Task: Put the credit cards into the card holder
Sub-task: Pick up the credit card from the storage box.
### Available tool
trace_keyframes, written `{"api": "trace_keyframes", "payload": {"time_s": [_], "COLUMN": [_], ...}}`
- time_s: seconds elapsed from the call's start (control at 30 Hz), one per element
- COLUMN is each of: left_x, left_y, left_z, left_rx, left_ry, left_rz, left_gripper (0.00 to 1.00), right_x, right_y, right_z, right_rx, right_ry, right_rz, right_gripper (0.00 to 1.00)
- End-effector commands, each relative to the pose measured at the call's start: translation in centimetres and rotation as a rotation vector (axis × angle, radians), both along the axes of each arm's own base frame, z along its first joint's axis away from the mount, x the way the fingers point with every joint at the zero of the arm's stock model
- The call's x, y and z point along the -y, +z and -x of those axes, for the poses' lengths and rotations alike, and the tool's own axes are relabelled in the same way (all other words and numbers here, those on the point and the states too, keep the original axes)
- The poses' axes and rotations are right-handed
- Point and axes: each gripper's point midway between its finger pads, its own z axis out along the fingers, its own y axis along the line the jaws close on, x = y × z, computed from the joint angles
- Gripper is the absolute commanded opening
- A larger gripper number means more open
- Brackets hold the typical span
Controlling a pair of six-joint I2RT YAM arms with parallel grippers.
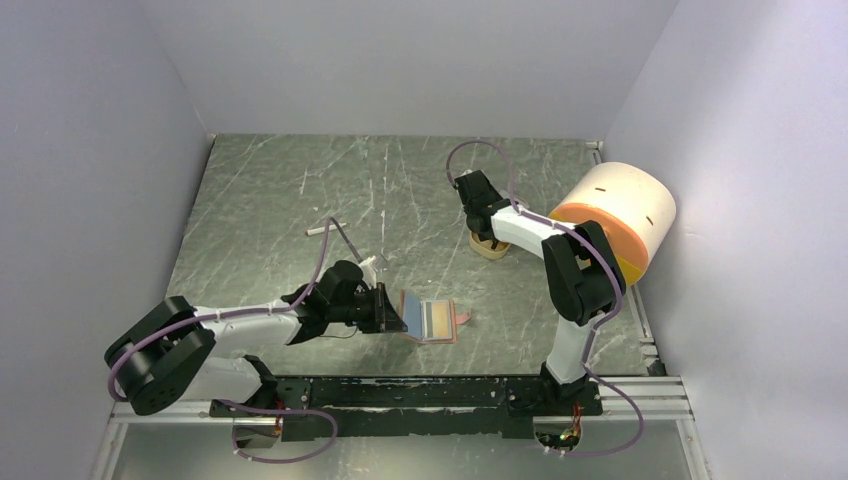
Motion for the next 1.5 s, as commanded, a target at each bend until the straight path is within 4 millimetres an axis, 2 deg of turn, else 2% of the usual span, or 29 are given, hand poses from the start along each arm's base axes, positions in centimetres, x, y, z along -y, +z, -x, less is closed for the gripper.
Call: {"api": "trace_keyframes", "payload": {"time_s": [0.0, 0.13, 0.4, 0.8, 1.1, 1.33, 1.47], "left_x": [0.5, 0.5, 0.4, 0.4, 0.6, 0.6, 0.1], "left_y": [1.4, 1.6, 1.2, 0.7, 0.8, 1.2, 0.4], "left_z": [-0.3, -0.3, -0.1, 0.1, 0.0, 0.0, 0.0], "left_rx": [0.025, 0.026, 0.018, 0.013, 0.011, 0.013, -0.009], "left_ry": [-0.002, 0.000, -0.002, -0.011, -0.015, -0.017, 0.018], "left_rz": [0.046, 0.056, 0.056, 0.057, 0.056, 0.066, 0.034], "left_gripper": [0.13, 0.13, 0.13, 0.13, 0.13, 0.14, 0.14], "right_x": [0.1, 0.1, -0.2, 0.0, -0.9, -1.7, -2.4], "right_y": [2.5, 2.6, 2.4, 2.3, 1.4, 1.6, 1.4], "right_z": [-1.3, -1.3, -1.0, -1.1, -0.3, 0.2, 1.1], "right_rx": [0.086, 0.084, 0.065, 0.065, 0.026, 0.012, -0.019], "right_ry": [-0.022, -0.023, -0.026, -0.048, -0.049, -0.045, -0.035], "right_rz": [-0.018, -0.022, -0.046, -0.037, -0.070, -0.095, -0.114], "right_gripper": [0.39, 0.36, 0.22, 0.17, 0.11, 0.09, 0.05]}}
